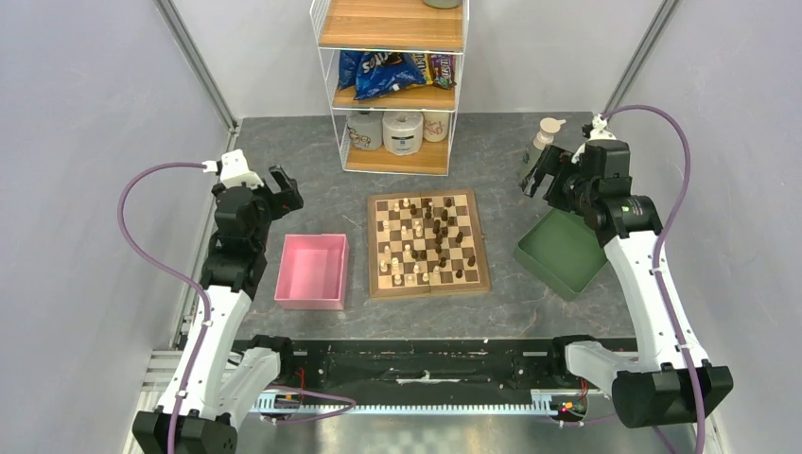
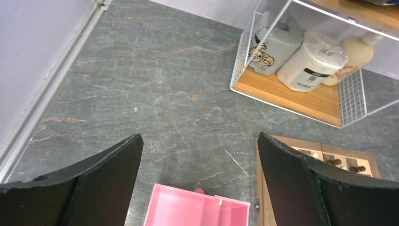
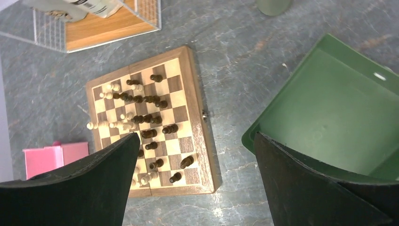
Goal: Set up the chess pieces on the board
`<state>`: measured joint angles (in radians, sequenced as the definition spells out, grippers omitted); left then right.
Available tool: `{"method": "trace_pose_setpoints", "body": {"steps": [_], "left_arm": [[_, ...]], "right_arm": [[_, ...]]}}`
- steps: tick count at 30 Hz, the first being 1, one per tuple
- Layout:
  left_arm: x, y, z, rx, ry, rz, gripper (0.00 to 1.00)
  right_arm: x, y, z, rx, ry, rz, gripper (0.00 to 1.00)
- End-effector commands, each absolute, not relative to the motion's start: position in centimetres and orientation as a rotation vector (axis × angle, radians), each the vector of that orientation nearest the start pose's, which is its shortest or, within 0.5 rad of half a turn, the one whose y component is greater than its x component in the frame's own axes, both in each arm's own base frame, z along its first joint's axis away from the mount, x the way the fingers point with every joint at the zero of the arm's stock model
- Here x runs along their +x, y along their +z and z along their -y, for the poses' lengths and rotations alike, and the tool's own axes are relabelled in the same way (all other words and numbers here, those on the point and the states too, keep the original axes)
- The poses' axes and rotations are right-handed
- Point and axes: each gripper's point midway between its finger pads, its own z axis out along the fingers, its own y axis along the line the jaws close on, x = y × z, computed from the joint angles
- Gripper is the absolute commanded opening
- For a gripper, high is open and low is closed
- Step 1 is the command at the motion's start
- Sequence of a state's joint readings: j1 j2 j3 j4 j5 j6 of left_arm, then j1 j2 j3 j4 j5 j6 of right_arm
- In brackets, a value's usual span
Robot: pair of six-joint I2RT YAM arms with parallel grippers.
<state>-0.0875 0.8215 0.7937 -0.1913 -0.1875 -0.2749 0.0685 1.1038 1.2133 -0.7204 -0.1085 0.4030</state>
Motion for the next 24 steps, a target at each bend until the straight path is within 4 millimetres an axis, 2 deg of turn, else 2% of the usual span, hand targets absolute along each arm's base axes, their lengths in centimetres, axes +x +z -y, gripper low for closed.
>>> {"method": "trace_pose_setpoints", "body": {"steps": [1, 2, 4, 8, 10, 14, 15, 20, 24], "left_arm": [[31.8, 27.1, -0.9, -0.426, -0.041, -1.729, 1.00], [31.6, 26.9, -0.8, -0.431, -0.048, -1.751, 1.00], [30.9, 26.3, -0.2, -0.427, -0.074, -1.825, 1.00], [29.1, 24.5, 1.4, -0.355, -0.138, -1.948, 1.00], [28.5, 24.3, 1.5, -0.389, -0.159, -1.939, 1.00], [27.0, 24.3, 1.2, -0.398, -0.163, -1.899, 1.00], [26.6, 24.2, 1.1, -0.400, -0.160, -1.892, 1.00], [25.3, 23.1, 0.4, -0.427, -0.132, -1.892, 1.00], [24.7, 23.2, -0.5, -0.463, -0.084, -1.899, 1.00]], "right_arm": [[31.4, 28.3, -3.4, 0.530, 0.304, -2.078, 0.99], [31.1, 28.2, -3.6, 0.507, 0.312, -2.069, 0.99], [30.3, 28.1, -5.3, 0.350, 0.395, -2.062, 0.99], [29.3, 28.1, -8.3, 0.231, 0.582, -2.088, 0.99], [29.0, 27.7, -8.9, 0.204, 0.612, -2.128, 0.99], [28.9, 26.3, -8.5, 0.178, 0.554, -2.210, 0.99], [28.9, 26.1, -8.5, 0.166, 0.534, -2.227, 0.94], [28.9, 24.3, -9.8, 0.124, 0.429, -2.320, 0.87], [29.2, 21.9, -11.2, 0.065, 0.302, -2.380, 0.84]]}}
